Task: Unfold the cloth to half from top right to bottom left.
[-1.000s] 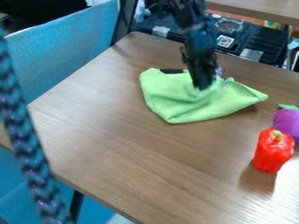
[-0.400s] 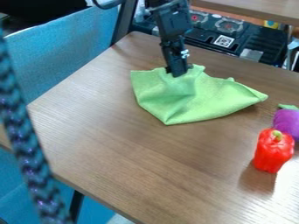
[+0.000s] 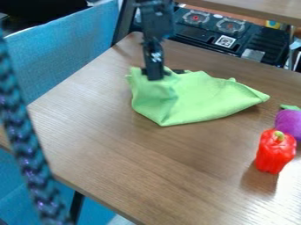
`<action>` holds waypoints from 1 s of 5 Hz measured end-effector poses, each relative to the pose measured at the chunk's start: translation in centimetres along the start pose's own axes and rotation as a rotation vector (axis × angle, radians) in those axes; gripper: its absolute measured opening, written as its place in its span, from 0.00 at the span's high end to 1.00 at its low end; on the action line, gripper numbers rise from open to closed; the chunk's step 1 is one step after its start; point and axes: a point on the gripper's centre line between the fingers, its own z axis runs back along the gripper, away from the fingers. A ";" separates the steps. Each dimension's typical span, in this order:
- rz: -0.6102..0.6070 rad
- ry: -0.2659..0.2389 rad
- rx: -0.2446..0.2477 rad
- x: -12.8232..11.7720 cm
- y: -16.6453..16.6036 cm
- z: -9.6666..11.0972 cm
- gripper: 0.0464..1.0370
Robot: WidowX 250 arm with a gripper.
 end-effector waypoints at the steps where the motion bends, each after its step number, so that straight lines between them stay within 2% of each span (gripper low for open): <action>1: -0.043 0.050 -0.005 -3.1 0.2 1.6 0.98; 2: -0.092 0.099 -0.036 -5.5 0.5 1.9 0.98; 4: -0.099 0.132 -0.064 -10.3 1.2 2.4 0.97; 5: -0.097 0.147 -0.062 -12.0 1.6 2.7 0.79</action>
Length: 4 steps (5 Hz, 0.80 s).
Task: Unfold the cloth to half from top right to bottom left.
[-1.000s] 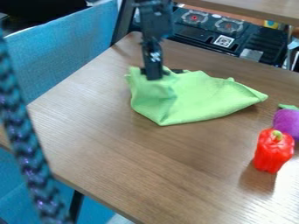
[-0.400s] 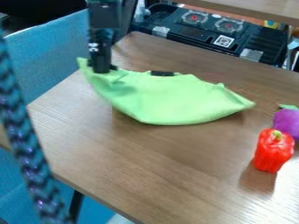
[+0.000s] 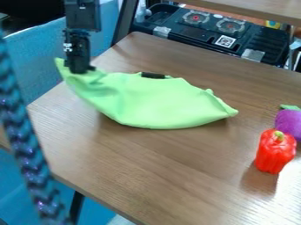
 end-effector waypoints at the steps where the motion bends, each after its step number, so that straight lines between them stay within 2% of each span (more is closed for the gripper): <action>1: 0.027 -0.023 0.006 -1.3 0.3 0.8 0.53; 2: 0.092 -0.052 0.011 -2.8 1.1 2.1 0.22; 3: 0.140 -0.080 0.055 -3.6 1.6 3.8 0.03; 4: 0.152 -0.142 0.070 -2.7 1.6 5.1 0.03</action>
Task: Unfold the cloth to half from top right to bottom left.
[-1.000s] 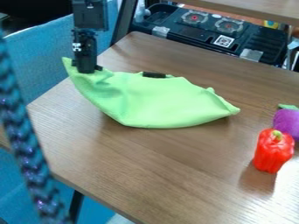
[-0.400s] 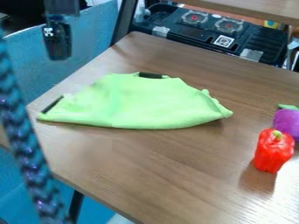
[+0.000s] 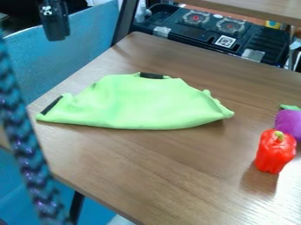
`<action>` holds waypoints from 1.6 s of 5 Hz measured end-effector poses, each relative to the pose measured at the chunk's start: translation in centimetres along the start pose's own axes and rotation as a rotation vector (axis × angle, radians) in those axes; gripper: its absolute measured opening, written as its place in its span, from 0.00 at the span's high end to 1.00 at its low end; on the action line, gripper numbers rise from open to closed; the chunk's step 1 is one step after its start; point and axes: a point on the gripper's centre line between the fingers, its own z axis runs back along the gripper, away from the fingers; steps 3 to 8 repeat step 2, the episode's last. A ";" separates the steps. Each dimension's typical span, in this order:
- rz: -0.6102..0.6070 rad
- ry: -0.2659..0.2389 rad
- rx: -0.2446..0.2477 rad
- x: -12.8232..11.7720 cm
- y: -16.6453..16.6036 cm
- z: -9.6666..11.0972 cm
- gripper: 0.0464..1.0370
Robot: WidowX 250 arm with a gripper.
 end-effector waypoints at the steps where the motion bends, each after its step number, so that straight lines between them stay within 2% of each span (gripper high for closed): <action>1: -0.021 -0.052 -0.012 2.7 -0.6 -0.2 0.04; 2: -0.083 -0.128 -0.041 7.9 -2.5 1.0 0.04; 8: -0.083 -0.128 -0.041 7.9 -2.5 1.0 0.04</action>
